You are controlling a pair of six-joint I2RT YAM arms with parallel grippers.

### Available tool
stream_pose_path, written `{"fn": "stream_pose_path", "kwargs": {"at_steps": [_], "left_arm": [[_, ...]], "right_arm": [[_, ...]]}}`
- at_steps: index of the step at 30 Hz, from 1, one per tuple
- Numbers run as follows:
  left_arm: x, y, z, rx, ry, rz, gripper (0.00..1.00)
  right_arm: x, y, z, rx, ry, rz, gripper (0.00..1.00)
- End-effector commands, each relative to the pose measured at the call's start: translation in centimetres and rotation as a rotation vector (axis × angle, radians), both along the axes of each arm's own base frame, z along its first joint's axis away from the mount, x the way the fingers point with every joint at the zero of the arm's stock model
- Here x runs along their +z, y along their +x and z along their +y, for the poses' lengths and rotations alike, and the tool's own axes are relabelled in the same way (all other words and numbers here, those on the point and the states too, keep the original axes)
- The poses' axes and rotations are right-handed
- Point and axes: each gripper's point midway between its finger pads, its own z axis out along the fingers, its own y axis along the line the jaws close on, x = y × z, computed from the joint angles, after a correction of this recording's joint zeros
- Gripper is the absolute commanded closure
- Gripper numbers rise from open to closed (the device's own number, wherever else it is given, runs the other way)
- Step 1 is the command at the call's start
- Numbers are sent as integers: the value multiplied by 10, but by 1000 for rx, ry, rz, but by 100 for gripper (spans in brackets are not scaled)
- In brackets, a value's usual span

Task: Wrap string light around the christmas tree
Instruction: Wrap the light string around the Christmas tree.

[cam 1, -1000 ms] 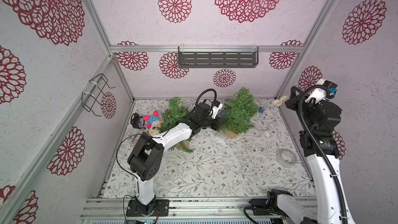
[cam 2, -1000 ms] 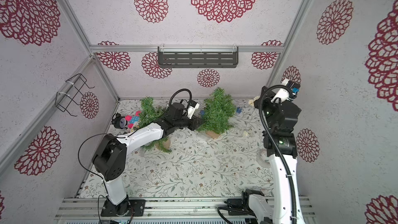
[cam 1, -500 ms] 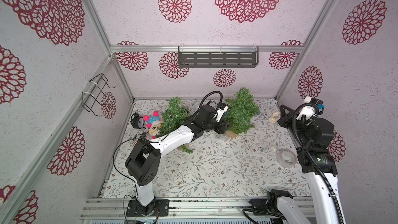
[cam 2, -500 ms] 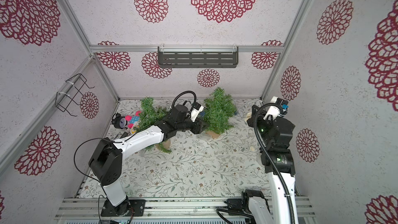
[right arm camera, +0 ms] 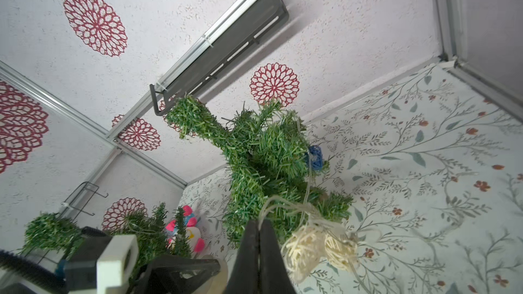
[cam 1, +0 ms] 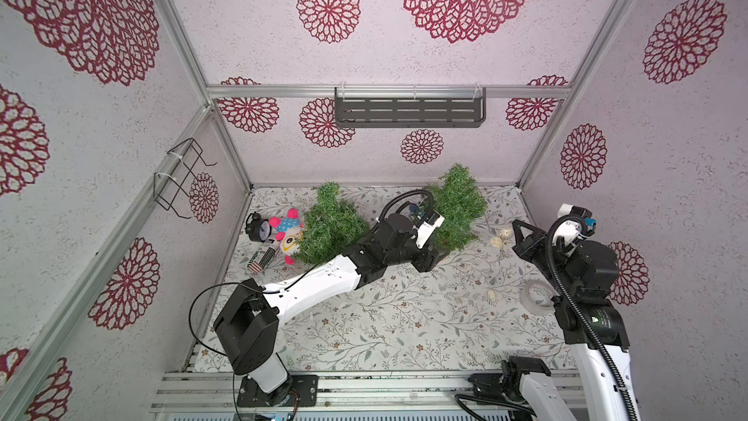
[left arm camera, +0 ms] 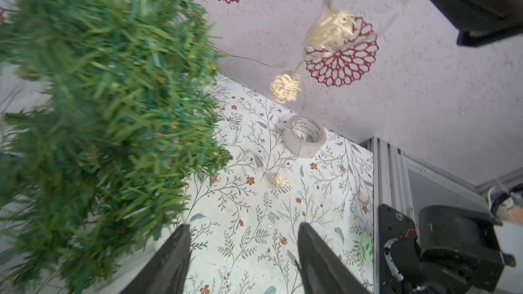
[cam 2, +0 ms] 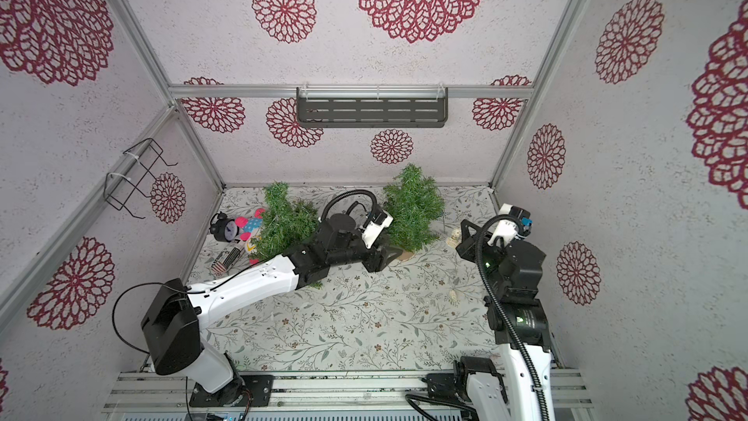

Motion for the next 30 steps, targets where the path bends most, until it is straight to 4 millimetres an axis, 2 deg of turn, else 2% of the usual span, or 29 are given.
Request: {"fn": "stream_pose_path", "kwargs": {"at_steps": [1, 6, 10, 13, 18, 26, 28, 30], "left_arm": [[14, -16, -21, -55, -83, -136, 30], [15, -5, -54, -60, -161, -175, 26], [11, 2, -86, -67, -216, -185, 23], [-15, 7, -107, -75, -200, -157, 21], [-31, 22, -128, -47, -227, -144, 21], [-31, 26, -151, -82, -305, -127, 30], [-29, 26, -156, -97, -319, -127, 34], [-29, 24, -161, -119, -322, -123, 44]], "right_arm": [[23, -8, 12, 55, 117, -49, 100], [30, -15, 15, 66, 152, -65, 100], [28, -16, 16, 69, 183, -63, 100], [28, -17, 19, 87, 211, -60, 100], [30, -17, 21, 95, 217, -63, 100], [35, -18, 23, 105, 218, -72, 100], [36, -18, 23, 104, 218, -76, 100], [36, -18, 23, 105, 219, -78, 100]]}}
